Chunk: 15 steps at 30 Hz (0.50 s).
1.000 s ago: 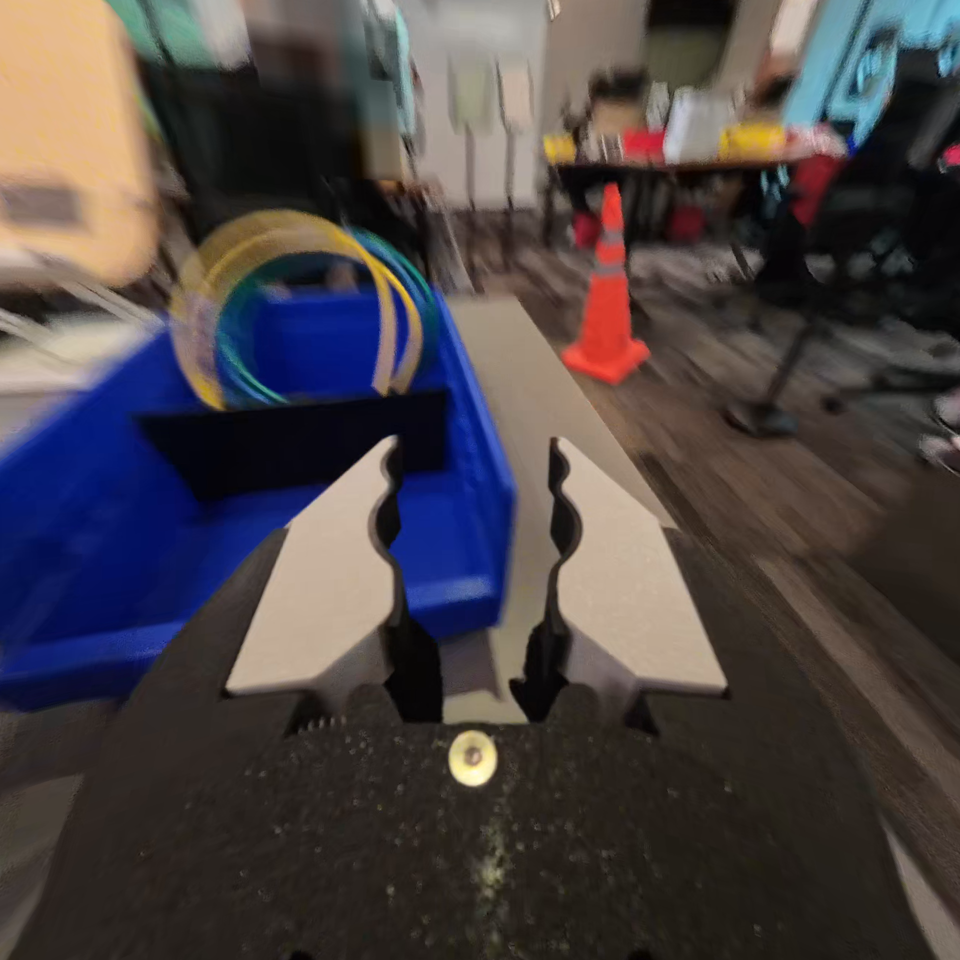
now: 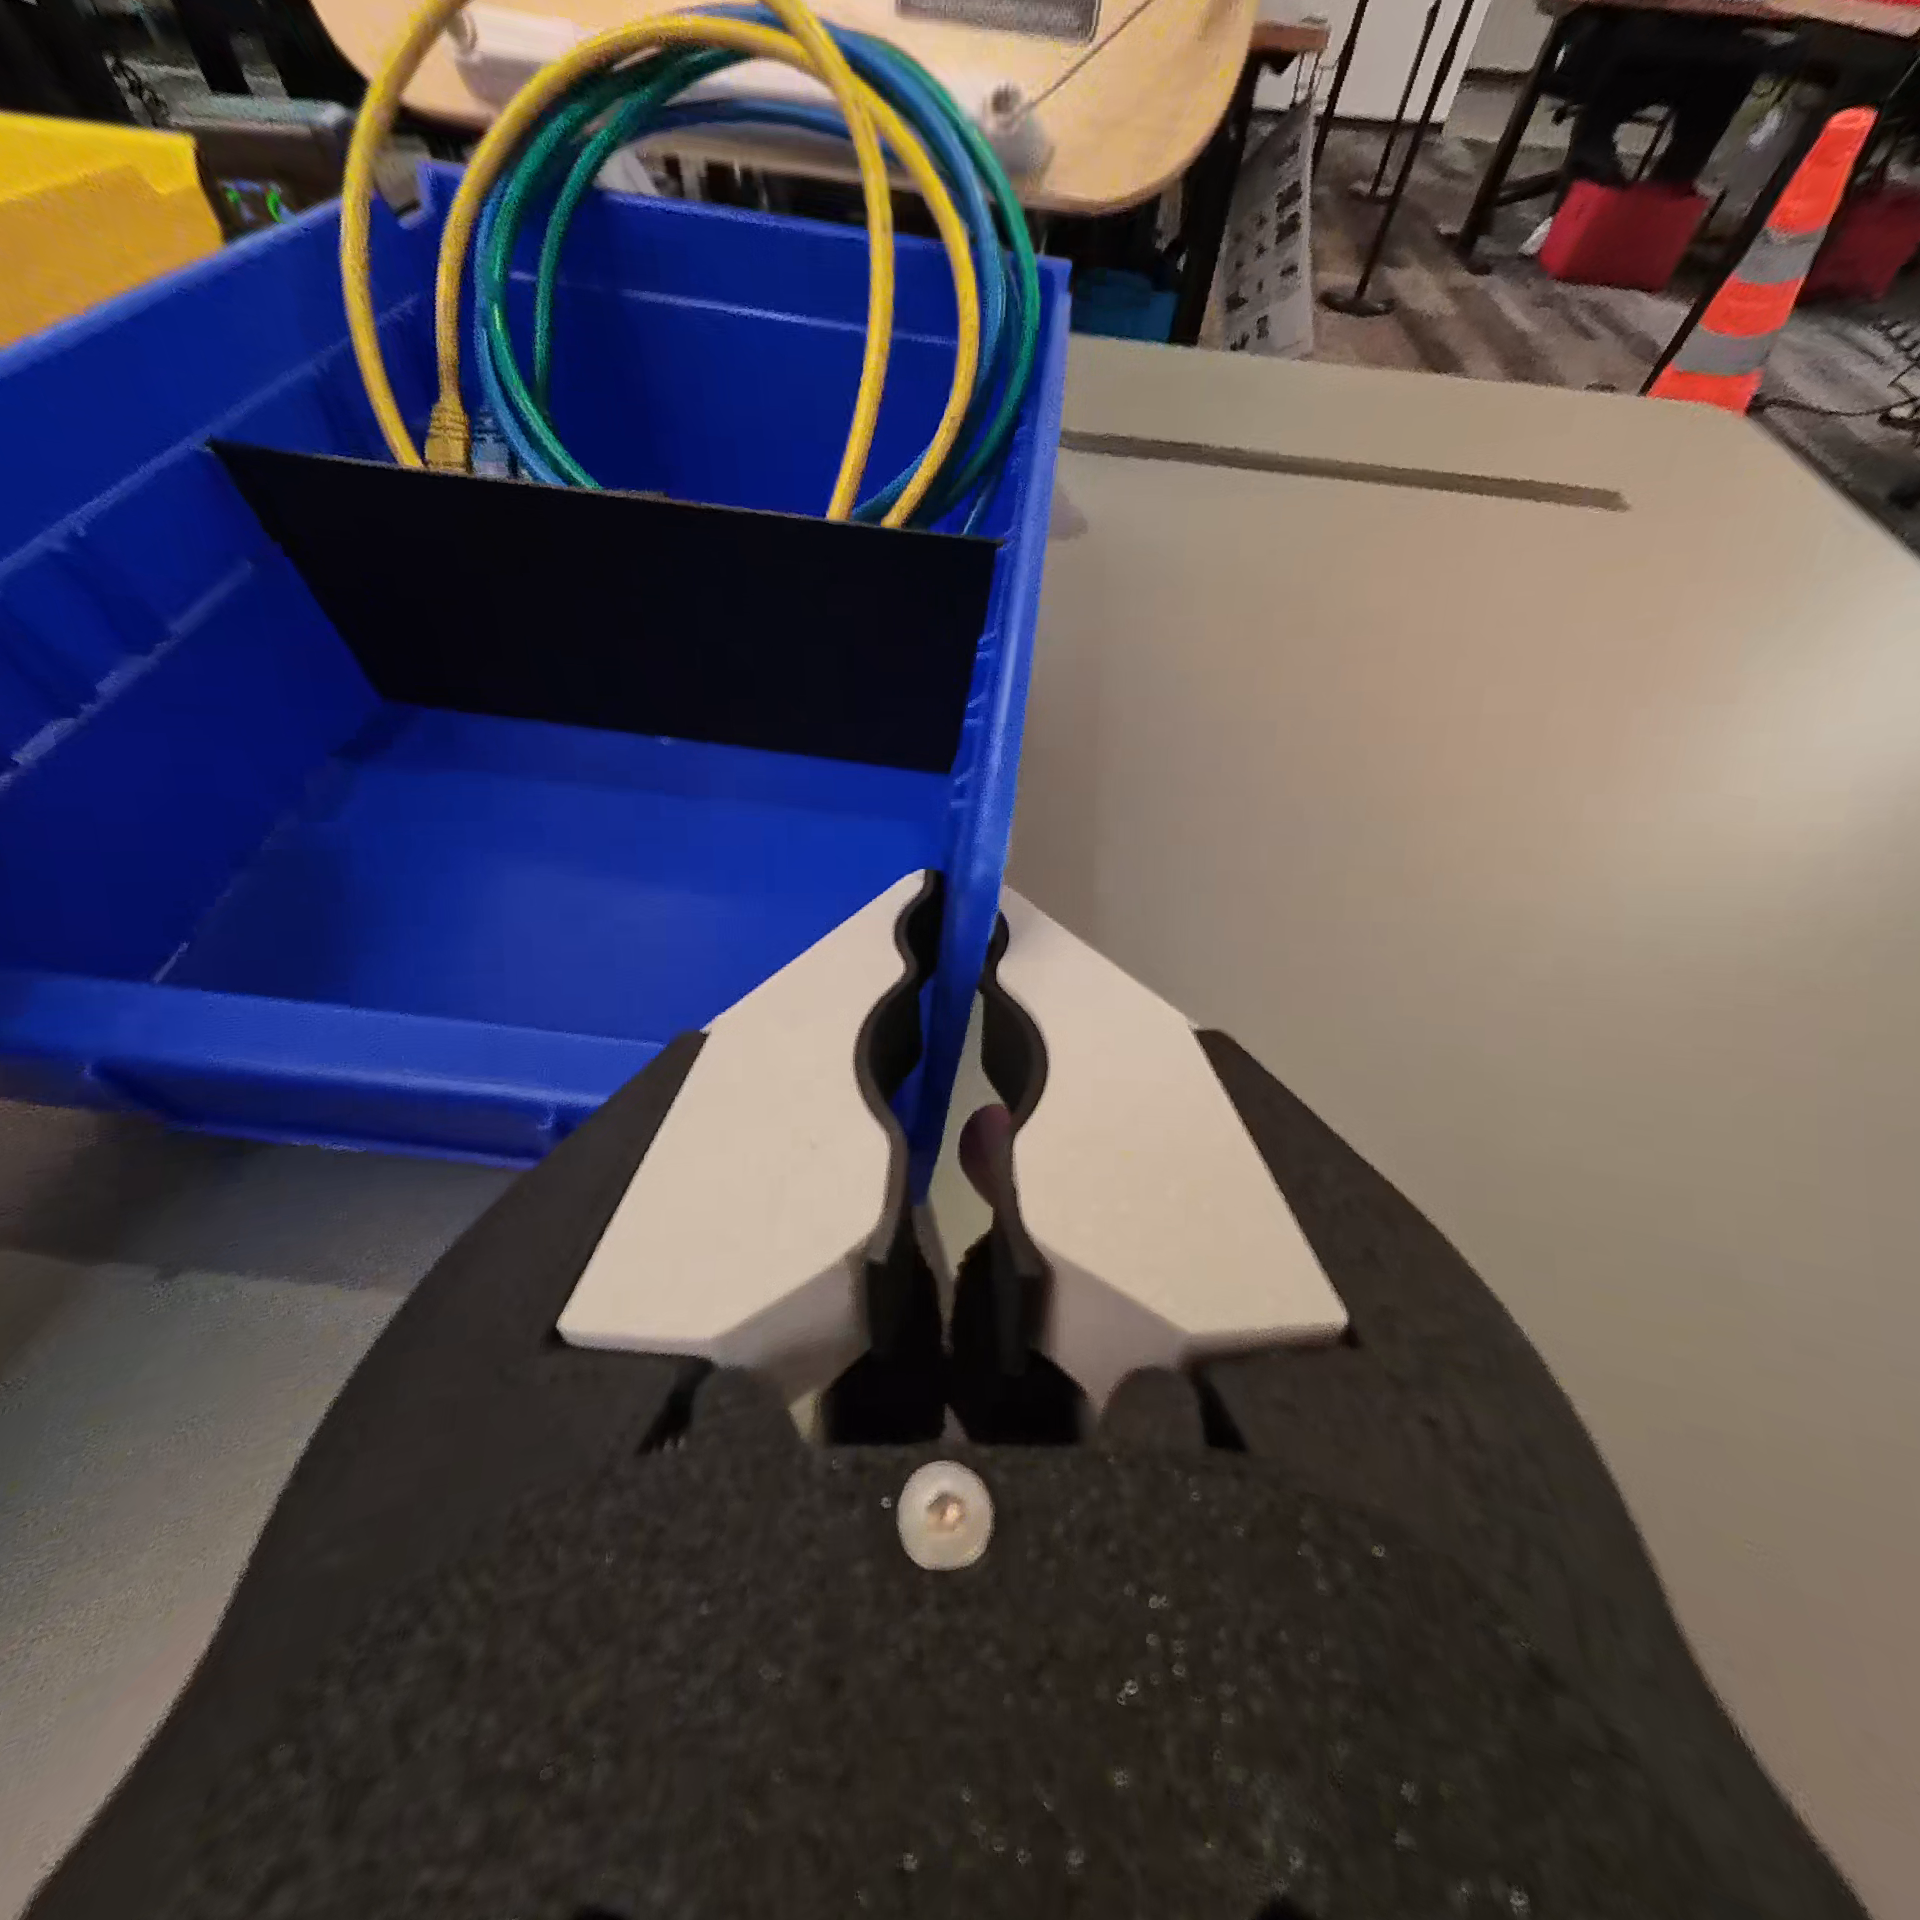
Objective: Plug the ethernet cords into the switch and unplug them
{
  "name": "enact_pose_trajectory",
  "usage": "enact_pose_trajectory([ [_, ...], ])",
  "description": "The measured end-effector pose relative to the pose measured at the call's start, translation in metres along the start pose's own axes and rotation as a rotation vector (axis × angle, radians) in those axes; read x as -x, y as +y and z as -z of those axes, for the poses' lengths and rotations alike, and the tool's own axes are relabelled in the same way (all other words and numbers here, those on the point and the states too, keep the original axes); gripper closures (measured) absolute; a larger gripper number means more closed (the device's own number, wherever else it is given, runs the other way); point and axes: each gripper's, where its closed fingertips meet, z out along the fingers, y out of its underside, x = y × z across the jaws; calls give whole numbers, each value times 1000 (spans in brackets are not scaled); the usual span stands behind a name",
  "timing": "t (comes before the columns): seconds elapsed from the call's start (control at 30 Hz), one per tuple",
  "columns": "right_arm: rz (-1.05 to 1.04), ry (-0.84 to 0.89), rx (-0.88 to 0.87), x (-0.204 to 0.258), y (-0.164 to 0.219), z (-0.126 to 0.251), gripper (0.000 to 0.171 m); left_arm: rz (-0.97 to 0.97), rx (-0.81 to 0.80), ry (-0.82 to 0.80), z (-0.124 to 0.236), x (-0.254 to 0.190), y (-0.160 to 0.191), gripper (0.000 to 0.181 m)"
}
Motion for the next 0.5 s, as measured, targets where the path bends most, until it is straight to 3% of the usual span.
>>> enact_pose_trajectory([
  [0.07,9,8,-3,3,2,-3,169,52,-20,18,-3,3,2,175],
  [0.2,45,-55,-12,1,5,-1,167,-92,34,46,2,-2,6,169],
  [0.33,46,-207,-41,2,6,25,156,-38,-10,98,49,11,1,150],
  [0.37,44,-230,-52,0,6,34,155,-8,-30,76,64,26,0,139],
  [0.5,40,-269,-115,0,-11,55,152,64,-69,-134,108,139,13,139],
])
